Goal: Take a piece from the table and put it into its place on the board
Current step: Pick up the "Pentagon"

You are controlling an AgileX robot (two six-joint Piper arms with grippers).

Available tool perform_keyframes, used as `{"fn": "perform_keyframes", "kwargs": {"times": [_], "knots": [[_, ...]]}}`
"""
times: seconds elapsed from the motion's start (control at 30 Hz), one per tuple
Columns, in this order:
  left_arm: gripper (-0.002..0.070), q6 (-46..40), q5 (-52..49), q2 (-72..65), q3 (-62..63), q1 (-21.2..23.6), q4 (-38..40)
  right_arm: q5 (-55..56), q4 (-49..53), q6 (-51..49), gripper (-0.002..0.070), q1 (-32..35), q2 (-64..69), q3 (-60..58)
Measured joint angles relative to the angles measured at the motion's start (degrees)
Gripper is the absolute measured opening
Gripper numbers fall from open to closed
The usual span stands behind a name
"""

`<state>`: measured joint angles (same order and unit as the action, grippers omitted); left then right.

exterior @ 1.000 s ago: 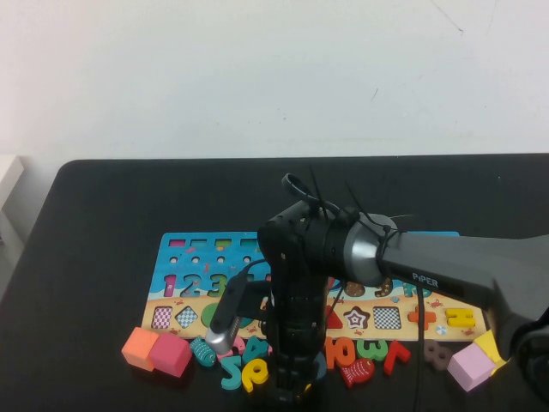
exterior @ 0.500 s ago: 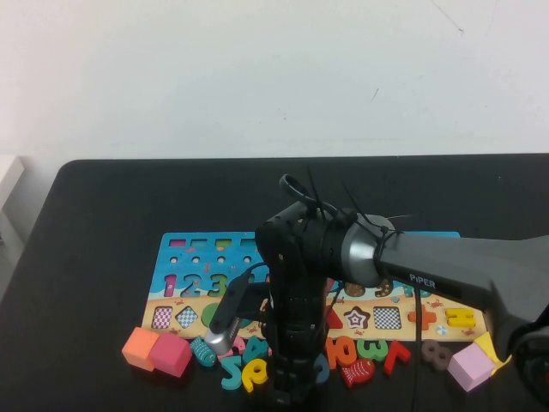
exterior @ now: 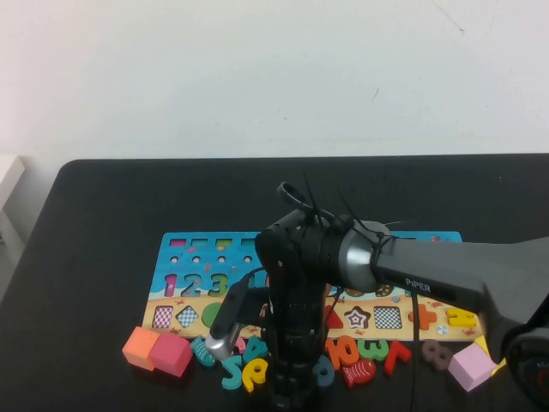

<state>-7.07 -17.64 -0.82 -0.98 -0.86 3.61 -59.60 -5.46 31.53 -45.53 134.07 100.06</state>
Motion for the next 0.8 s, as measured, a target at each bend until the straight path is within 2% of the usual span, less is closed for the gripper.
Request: {"fn": "perform_keyframes", "kwargs": {"times": [0.4,0.6,0.8], "knots": [[-0.0001,0.12,0.00,0.00,0.00,0.00,0.00,-0.44,-2.86,0.00,0.0454,0.78,-1.55,-0.10],[-0.0001,0.12,0.00,0.00,0.00,0.00,0.00,2.71,3.62,-0.66,0.0454,-1.06,-2.42,-0.22],[-0.0001,0.12,0.00,0.00,0.00,0.00,0.00,5.72,2.96,-4.69,0.0454,-1.99,-2.83,-0.49]]}}
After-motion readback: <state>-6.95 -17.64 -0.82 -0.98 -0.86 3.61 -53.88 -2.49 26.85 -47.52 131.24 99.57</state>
